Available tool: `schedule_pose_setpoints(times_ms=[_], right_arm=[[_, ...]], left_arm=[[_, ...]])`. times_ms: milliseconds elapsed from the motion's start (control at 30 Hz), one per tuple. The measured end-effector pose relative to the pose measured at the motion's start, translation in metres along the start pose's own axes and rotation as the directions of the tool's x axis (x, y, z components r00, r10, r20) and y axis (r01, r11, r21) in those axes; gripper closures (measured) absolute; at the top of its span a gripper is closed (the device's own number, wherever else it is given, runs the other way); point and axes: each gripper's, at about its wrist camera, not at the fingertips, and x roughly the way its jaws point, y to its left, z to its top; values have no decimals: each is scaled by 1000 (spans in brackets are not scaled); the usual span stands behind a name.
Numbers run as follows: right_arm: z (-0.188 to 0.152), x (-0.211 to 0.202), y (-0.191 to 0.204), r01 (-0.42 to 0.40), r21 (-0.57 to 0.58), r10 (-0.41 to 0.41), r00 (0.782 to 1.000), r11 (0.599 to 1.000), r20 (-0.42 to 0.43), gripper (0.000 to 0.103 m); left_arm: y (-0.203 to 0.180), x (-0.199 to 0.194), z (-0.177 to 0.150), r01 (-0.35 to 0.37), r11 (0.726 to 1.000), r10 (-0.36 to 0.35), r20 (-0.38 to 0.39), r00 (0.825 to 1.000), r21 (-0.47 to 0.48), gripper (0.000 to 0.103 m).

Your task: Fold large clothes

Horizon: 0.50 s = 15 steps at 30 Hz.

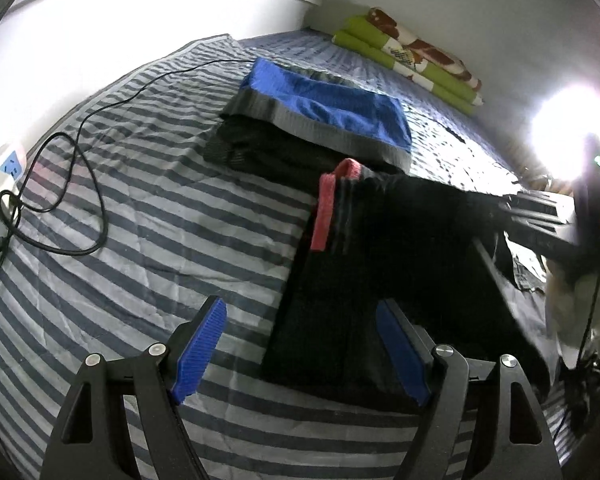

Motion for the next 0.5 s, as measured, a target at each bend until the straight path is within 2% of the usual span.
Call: schedule_pose_setpoints(times_ms=[67,133,200,267,333,400,467,500], right_arm=[[1,7,-7,61,30,-61,998,998,4,92],[2,20,-13,68,52,-67,997,996,-22,92],[-2,38,-9,148,8,-147,987,989,-56,92],[-7,51,-12,185,3,-184,978,983,-93,92],[-9,50,-20,146,39,-142,986,989,-92,92],[-8,50,-30,90,58,-81,987,994,-142,91],[-5,37,-45,44,100,-28,988,994,-152,79],[-4,22,-56,-2,134,19,992,991,-122,76]], left_arm=[[-8,2,0,4,1000,-4,2,1000,19,23],[-17,5,0,5,999,-5,1,1000,42,23],[-26,11,1,19,998,-19,-7,1000,57,23],[-36,17,0,25,996,-23,-20,1000,87,23],[-42,24,-2,13,994,-10,-28,1000,110,23],[-42,33,-4,1,994,4,-50,999,113,23],[-39,46,-5,-67,991,76,-73,994,117,23],[-38,50,-6,-91,988,102,-79,992,123,23]])
